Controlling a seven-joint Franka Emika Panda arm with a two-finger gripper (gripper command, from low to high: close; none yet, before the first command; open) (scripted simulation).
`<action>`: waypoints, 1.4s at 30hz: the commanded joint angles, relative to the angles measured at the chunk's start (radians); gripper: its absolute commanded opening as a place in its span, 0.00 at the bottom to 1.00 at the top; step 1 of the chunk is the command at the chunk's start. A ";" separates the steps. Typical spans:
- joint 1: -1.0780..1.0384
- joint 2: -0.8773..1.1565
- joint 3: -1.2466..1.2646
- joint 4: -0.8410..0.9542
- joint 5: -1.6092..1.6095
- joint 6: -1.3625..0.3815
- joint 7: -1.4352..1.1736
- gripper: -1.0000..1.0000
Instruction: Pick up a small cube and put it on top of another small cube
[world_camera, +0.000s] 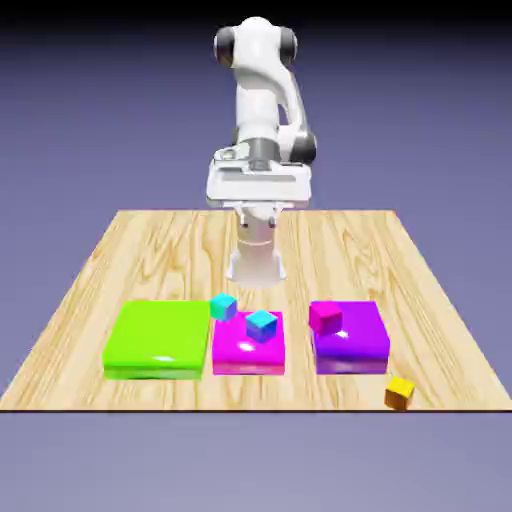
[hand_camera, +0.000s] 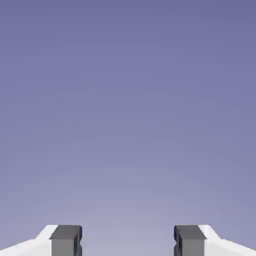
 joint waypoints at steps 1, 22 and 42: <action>-0.027 -0.007 0.035 0.015 0.018 -0.014 -0.044 0.50; -0.598 -0.160 0.767 0.324 0.396 -0.298 -0.957 0.50; -1.141 -0.305 1.464 0.618 0.756 -0.569 -1.827 0.50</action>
